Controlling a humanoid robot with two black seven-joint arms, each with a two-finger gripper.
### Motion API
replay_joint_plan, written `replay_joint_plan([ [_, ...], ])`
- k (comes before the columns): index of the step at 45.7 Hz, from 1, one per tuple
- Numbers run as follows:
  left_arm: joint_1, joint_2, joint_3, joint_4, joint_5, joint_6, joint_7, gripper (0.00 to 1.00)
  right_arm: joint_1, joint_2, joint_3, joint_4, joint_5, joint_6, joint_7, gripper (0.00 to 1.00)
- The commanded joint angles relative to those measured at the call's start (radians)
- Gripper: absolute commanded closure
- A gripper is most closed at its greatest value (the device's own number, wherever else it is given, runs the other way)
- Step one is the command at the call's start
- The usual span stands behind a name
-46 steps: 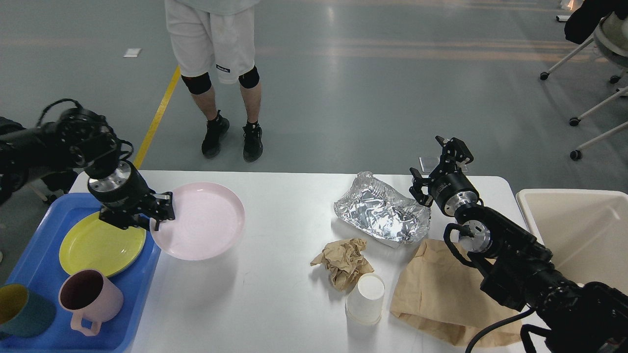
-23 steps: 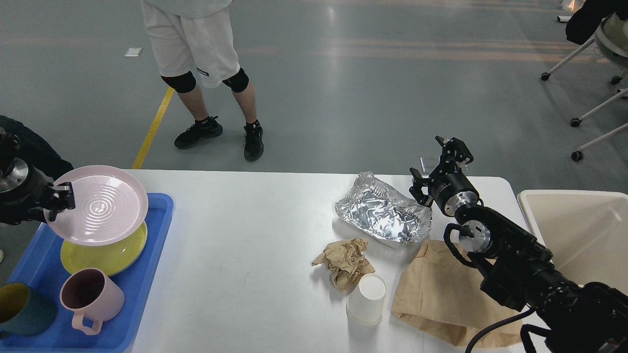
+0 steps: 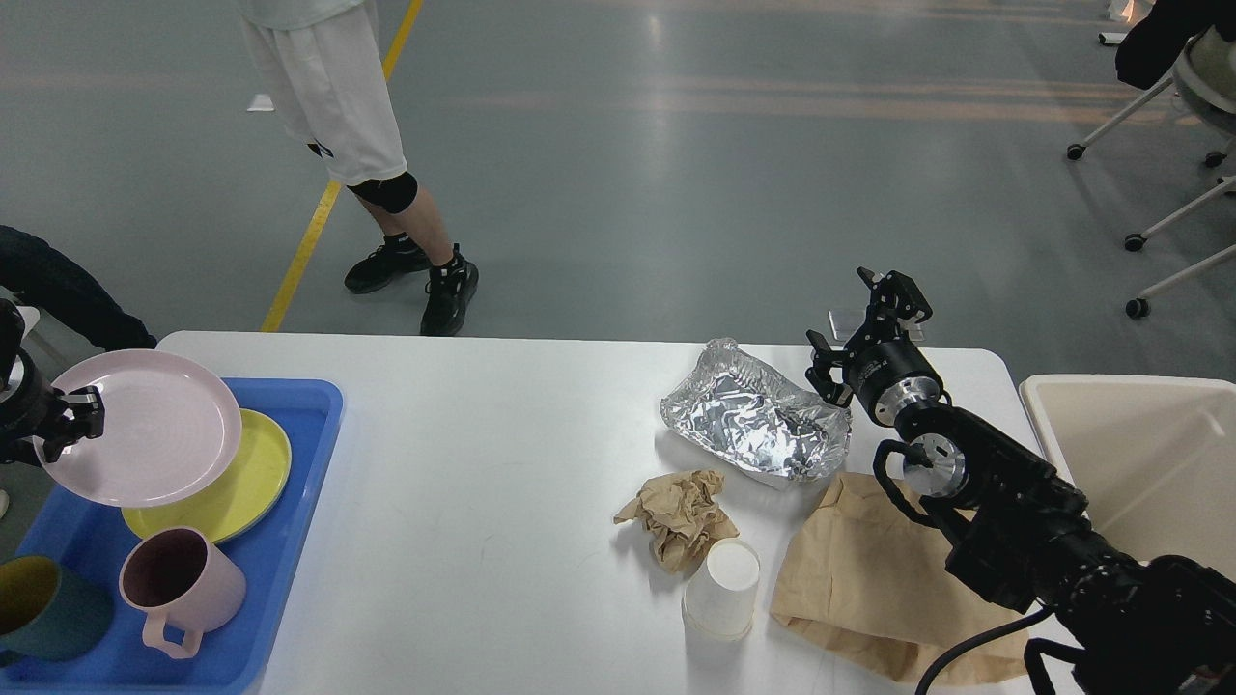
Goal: Tidy desktop
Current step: 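Lift the pink plate and stack it on the yellow plate, then release the pink plate and raise the left gripper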
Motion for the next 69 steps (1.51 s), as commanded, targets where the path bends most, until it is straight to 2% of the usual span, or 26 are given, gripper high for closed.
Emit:
replay_joint_plan([
  [1, 0.016, -0.024, -0.023, 0.001, 0.000, 0.001, -0.002, 1.00, 0.000, 0.000, 0.000, 0.000, 0.000, 0.000, 0.000, 0.00],
  [13, 0.039, -0.046, -0.063, 0.001, 0.000, 0.018, -0.003, 1.00, 0.000, 0.000, 0.000, 0.000, -0.001, 0.000, 0.000, 0.00],
  [19, 0.045, -0.046, -0.063, 0.001, 0.000, 0.048, -0.006, 0.92, 0.000, 0.000, 0.000, 0.000, 0.000, 0.000, 0.000, 0.00],
  [23, 0.048, -0.046, -0.064, 0.001, 0.000, 0.100, -0.011, 0.79, 0.000, 0.000, 0.000, 0.000, 0.000, 0.000, 0.000, 0.00],
  [26, 0.064, -0.046, -0.073, 0.001, 0.000, 0.162, -0.011, 0.63, 0.000, 0.000, 0.000, 0.000, 0.000, 0.000, 0.000, 0.00],
  [34, 0.068, -0.046, -0.090, 0.001, -0.005, 0.252, -0.017, 0.38, 0.000, 0.000, 0.000, 0.000, 0.000, 0.000, 0.000, 0.00],
  [38, 0.068, -0.047, -0.125, -0.003, -0.012, 0.297, -0.022, 0.16, 0.000, 0.000, 0.000, 0.000, 0.000, 0.000, 0.000, 0.00],
  [40, 0.068, -0.050, -0.147, -0.003, -0.012, 0.317, -0.022, 0.10, 0.000, 0.000, 0.000, 0.000, -0.001, 0.000, 0.000, 0.00],
  [43, 0.068, -0.052, -0.170, -0.004, -0.012, 0.335, -0.022, 0.08, 0.000, 0.000, 0.000, 0.000, 0.000, 0.000, 0.000, 0.00],
  [51, 0.073, -0.050, -0.178, -0.009, -0.011, 0.321, -0.006, 0.06, 0.000, 0.000, 0.000, 0.000, -0.001, 0.000, 0.000, 0.00],
  [57, 0.076, -0.052, -0.217, -0.010, -0.017, 0.321, -0.022, 0.04, 0.000, 0.000, 0.000, 0.000, 0.000, 0.000, 0.000, 0.00],
  [65, 0.093, -0.056, -0.452, -0.006, -0.020, 0.343, -0.029, 0.04, 0.000, 0.000, 0.000, 0.000, 0.000, 0.000, 0.000, 0.00],
  [69, 0.102, -0.056, -0.618, -0.003, -0.055, 0.378, -0.078, 0.04, 0.000, 0.000, 0.000, 0.000, 0.000, 0.000, 0.000, 0.00],
])
